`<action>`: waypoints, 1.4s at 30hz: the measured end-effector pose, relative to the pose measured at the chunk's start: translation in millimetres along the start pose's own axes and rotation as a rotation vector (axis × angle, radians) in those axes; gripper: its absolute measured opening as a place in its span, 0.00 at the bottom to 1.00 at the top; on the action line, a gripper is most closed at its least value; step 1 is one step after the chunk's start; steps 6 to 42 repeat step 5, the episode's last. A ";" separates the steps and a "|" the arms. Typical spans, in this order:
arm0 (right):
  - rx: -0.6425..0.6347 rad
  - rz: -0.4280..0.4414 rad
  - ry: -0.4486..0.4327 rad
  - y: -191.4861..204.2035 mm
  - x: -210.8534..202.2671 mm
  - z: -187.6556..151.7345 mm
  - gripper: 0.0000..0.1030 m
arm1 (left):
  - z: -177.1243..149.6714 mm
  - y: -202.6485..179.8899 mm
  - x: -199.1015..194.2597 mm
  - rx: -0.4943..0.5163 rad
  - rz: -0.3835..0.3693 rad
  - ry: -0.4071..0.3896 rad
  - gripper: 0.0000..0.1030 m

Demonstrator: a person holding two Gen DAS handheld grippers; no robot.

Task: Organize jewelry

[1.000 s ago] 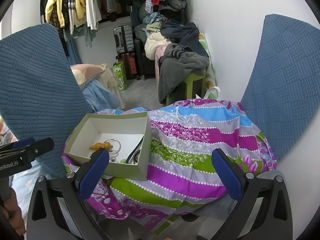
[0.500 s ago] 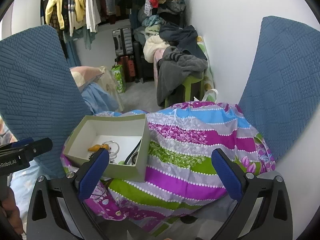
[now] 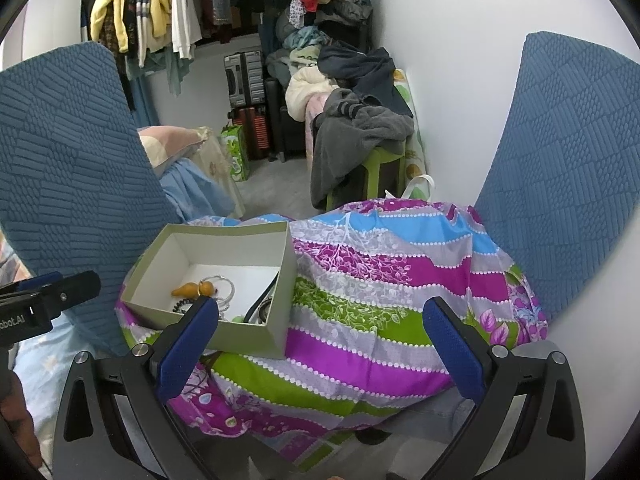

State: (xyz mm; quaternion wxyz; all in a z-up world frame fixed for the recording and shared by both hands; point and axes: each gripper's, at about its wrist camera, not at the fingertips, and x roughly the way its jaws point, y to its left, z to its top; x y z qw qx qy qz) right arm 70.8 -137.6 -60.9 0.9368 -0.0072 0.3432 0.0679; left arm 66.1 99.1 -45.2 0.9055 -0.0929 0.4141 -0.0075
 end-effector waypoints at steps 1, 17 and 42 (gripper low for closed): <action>0.000 0.001 0.001 0.5 0.8 -0.3 1.00 | 0.1 -0.1 0.0 0.000 0.001 -0.001 0.82; -0.001 0.004 0.001 2.6 0.2 -1.6 1.00 | -2.1 0.8 -0.2 -0.003 -0.006 -0.007 0.85; -0.001 0.004 0.001 2.6 0.2 -1.6 1.00 | -2.1 0.8 -0.2 -0.003 -0.006 -0.007 0.85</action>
